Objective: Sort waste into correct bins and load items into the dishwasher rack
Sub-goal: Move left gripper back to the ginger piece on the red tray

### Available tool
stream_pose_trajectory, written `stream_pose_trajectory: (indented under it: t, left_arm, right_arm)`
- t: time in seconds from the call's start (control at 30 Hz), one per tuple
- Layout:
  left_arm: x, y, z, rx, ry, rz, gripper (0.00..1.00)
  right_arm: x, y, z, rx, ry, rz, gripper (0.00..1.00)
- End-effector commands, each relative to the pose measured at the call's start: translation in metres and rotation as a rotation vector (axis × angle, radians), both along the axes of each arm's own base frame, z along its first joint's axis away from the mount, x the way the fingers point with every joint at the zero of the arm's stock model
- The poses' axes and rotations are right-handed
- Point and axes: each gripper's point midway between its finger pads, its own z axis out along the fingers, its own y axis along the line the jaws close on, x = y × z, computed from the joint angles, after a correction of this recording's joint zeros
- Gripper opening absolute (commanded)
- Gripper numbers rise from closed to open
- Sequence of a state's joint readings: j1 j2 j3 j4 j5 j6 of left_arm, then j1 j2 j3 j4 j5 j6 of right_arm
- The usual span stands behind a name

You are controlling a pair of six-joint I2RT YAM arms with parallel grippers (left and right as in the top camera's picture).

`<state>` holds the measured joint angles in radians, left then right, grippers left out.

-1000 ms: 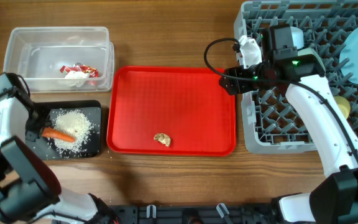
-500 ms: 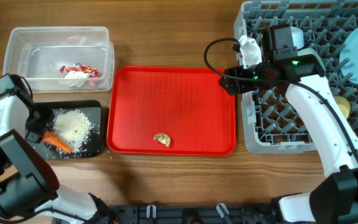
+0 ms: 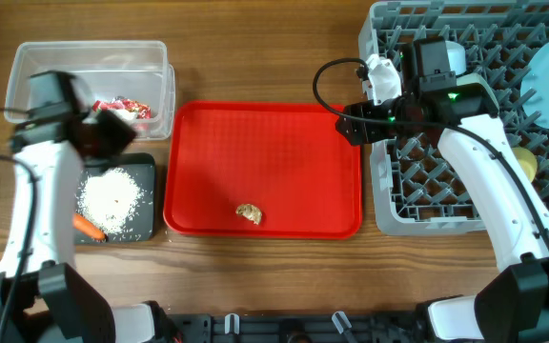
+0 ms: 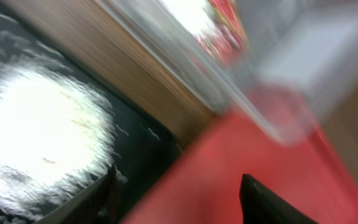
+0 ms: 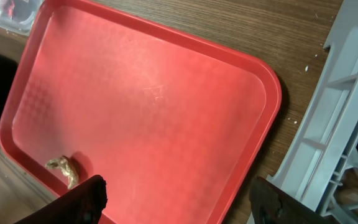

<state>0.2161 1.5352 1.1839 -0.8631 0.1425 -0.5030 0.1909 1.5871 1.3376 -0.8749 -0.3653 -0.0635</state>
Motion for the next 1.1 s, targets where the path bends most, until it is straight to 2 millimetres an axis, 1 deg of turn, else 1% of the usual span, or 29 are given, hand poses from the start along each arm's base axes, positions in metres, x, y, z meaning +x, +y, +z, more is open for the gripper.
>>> stream_pose_trajectory:
  t: [0.0,0.03,0.13,0.2,0.23,0.3,0.47,0.63,0.73,0.8,0.97,1.07]
  left_arm:
    - [0.000,-0.076,-0.004,-0.057,0.022,-0.231,0.71]
    - [-0.003,-0.092,-0.006,-0.058,0.032,-0.277,0.73]
    - [-0.012,-0.135,-0.015,-0.058,0.067,-0.406,0.74]
    - [-0.020,-0.159,-0.022,-0.052,0.094,-0.479,0.74]
    - [-0.022,-0.166,-0.026,-0.044,0.105,-0.502,0.74]
    - [-0.032,-0.184,-0.041,-0.005,0.153,-0.567,0.74]
    - [-0.060,-0.211,-0.070,0.021,0.281,-0.665,0.76]
    - [-0.080,-0.222,-0.091,0.037,0.381,-0.697,0.78]
    - [-0.086,-0.227,-0.098,0.046,0.407,-0.717,0.79]
    - [-0.089,-0.229,-0.099,0.047,0.415,-0.711,0.78]
    - [-0.098,-0.229,-0.100,0.055,0.449,-0.709,0.77]
    - [-0.108,-0.223,-0.107,0.060,0.478,-0.708,0.77]
  right_arm:
    - [0.000,-0.002,0.003,0.000,-0.006,-0.015,0.76]
    - [0.000,-0.002,0.003,-0.001,-0.006,-0.014,0.76]
    - [0.000,-0.002,0.003,-0.001,-0.006,-0.014,0.77]
    - [0.000,-0.002,0.003,-0.001,-0.006,-0.014,0.77]
    - [-0.001,-0.002,0.003,-0.001,-0.006,-0.014,0.77]
    - [-0.001,-0.002,0.003,-0.001,-0.005,-0.014,0.77]
    - [-0.001,-0.002,0.002,-0.002,-0.003,-0.014,0.78]
    - [-0.001,-0.002,0.002,-0.001,-0.004,-0.014,0.78]
    - [-0.001,-0.002,0.002,-0.002,-0.004,-0.014,0.78]
    - [-0.001,-0.002,0.002,-0.002,-0.004,-0.014,0.78]
    - [-0.001,-0.002,0.002,-0.002,-0.004,-0.014,0.78]
    - [-0.001,-0.002,0.002,-0.001,-0.004,-0.014,0.78]
